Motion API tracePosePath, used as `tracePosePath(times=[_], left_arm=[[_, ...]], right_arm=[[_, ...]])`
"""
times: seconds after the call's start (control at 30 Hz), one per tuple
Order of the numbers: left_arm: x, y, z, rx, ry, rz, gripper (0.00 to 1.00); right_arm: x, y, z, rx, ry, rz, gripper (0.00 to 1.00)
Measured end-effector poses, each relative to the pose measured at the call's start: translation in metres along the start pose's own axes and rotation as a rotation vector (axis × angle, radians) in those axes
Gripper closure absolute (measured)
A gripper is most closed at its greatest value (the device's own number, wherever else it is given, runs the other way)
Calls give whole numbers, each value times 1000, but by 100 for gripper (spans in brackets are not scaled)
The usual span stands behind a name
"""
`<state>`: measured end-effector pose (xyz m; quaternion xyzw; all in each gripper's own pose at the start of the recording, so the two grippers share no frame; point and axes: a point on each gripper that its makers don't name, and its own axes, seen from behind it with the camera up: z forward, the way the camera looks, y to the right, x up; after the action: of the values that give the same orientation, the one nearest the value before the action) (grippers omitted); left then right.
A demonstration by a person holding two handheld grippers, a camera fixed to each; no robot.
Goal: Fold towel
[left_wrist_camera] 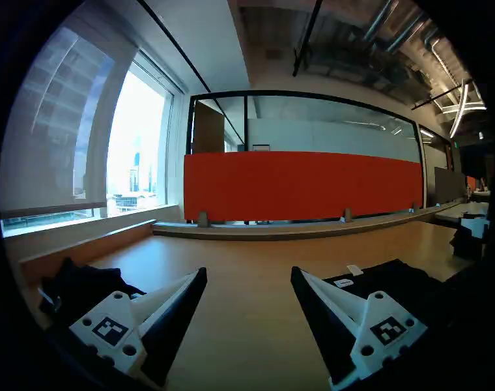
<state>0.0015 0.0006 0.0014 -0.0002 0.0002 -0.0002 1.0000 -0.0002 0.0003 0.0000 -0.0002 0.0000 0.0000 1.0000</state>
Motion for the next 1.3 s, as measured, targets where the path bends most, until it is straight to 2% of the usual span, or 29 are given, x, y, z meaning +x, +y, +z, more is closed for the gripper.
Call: tracePosePath(times=[0.2, 0.37, 0.5, 0.7, 1.03, 1.3], left_arm=[[0, 2, 1, -8, -4, -2, 4], [13, 3, 1, 0, -5, -1, 4], [36, 5, 2, 1, -6, -2, 4], [81, 4, 0, -3, 1, -5, 4], [158, 9, -6, -42, -2, 14, 4], [185, 18, -7, -86, -27, 22, 4]], right_arm=[[0, 1, 0, -8, -5, 4, 0], [19, -2, -4, -4, 2, 18, 0], [40, -4, -7, -7, 4, 25, 0], [81, -9, -14, -8, 6, -2, 0], [159, -19, -23, -7, 11, -26, 0], [191, -28, -25, -1, 8, -51, 0]])
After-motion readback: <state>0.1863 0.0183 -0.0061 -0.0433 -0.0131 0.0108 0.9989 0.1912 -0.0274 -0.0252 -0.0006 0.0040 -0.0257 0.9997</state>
